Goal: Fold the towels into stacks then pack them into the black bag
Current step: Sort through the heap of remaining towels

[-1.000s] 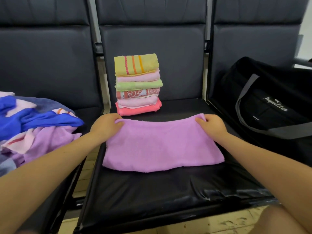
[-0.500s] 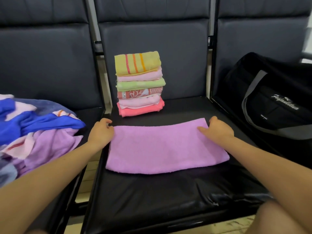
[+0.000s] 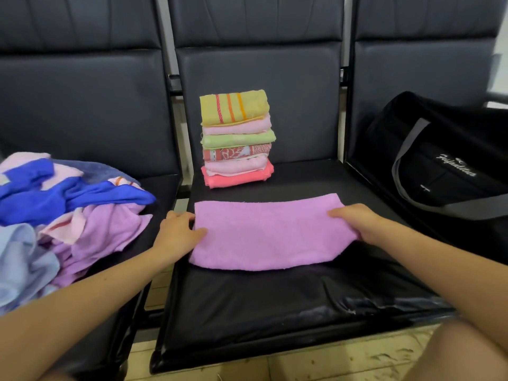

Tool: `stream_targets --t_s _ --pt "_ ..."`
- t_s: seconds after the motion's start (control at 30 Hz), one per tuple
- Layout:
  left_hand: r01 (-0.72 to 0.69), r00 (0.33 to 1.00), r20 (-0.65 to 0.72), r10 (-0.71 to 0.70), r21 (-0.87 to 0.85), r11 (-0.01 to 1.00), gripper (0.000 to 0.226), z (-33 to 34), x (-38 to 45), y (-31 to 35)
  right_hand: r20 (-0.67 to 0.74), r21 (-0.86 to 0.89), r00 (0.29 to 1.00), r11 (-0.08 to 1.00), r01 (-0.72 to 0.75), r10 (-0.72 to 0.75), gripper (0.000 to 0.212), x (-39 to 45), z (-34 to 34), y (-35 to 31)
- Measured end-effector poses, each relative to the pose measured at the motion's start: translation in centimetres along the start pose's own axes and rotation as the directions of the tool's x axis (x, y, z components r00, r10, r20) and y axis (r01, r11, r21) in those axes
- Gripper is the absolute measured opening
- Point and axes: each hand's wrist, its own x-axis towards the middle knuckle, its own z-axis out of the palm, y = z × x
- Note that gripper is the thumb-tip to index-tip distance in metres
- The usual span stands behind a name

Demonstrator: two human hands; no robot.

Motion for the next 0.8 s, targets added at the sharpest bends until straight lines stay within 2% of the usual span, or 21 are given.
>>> stream_targets --t_s 0.07,0.13,0.17,0.2,0.3,0.37,0.43,0.53,0.57,0.63,0.73,0.8 --pt "-0.027 1.0 -0.012 0.027 -0.067 0.997 0.021 -0.4 -0.1 -0.1 -0.071 0.089 0.997 0.996 0.026 -0.02 0.034 -0.4 1.0 -1.3" --pt "-0.006 1.0 -0.015 0.004 -0.112 0.994 0.025 -0.7 -0.2 0.1 -0.103 0.029 0.992 0.996 0.08 -0.077 0.036 -1.2 2.5 -2.8" --pt "-0.003 1.0 -0.017 0.001 -0.121 0.993 0.027 -0.7 -0.3 0.2 -0.09 -0.013 0.987 0.991 0.13 -0.131 0.029 -1.6 3.5 -3.4" --pt "-0.005 1.0 -0.022 0.003 -0.116 0.993 0.03 -0.7 -0.4 0.3 -0.057 -0.036 0.982 0.983 0.18 -0.182 0.023 -2.2 4.5 -3.9" --pt "-0.013 0.999 -0.037 0.009 -0.107 0.994 0.035 -0.6 -0.4 0.4 0.065 -0.078 0.954 0.952 0.297 -0.292 0.026 -3.8 7.5 -4.6" --pt "-0.024 0.999 -0.043 0.02 -0.1 0.995 0.036 -0.6 -0.2 0.3 0.185 -0.098 0.91 0.914 0.393 -0.371 0.026 -4.7 9.2 -4.7" --pt "-0.027 0.999 -0.036 0.024 -0.083 0.996 0.036 -0.6 -0.1 0.3 0.319 -0.167 0.889 0.903 0.395 -0.33 0.031 -5.3 11.0 -4.4" --pt "-0.044 0.998 -0.038 0.041 -0.059 0.997 0.039 -0.4 -0.1 0.6 0.471 -0.378 0.878 0.88 0.29 -0.087 0.031 -5.0 12.7 -3.9" --pt "-0.05 0.998 -0.048 0.048 -0.049 0.998 0.042 -0.3 -0.1 0.7 0.492 -0.392 0.867 0.87 0.298 -0.075 0.032 -4.7 12.8 -3.8" --pt "-0.048 0.997 -0.058 0.048 -0.01 0.999 0.05 -0.2 0.1 0.9 0.434 -0.378 0.884 0.856 0.354 -0.174 0.031 -3.6 12.3 -3.6" --pt "-0.041 0.998 -0.034 0.043 0.065 0.997 0.057 -0.2 0.4 1.2 0.202 -0.49 0.92 0.779 0.392 -0.336 0.029 -1.5 10.6 -3.0" --pt "-0.035 0.999 -0.027 0.038 0.117 0.993 0.06 -0.1 0.5 1.5 0.124 -0.594 0.944 0.74 0.317 -0.305 0.028 -1.1 9.7 -2.3"
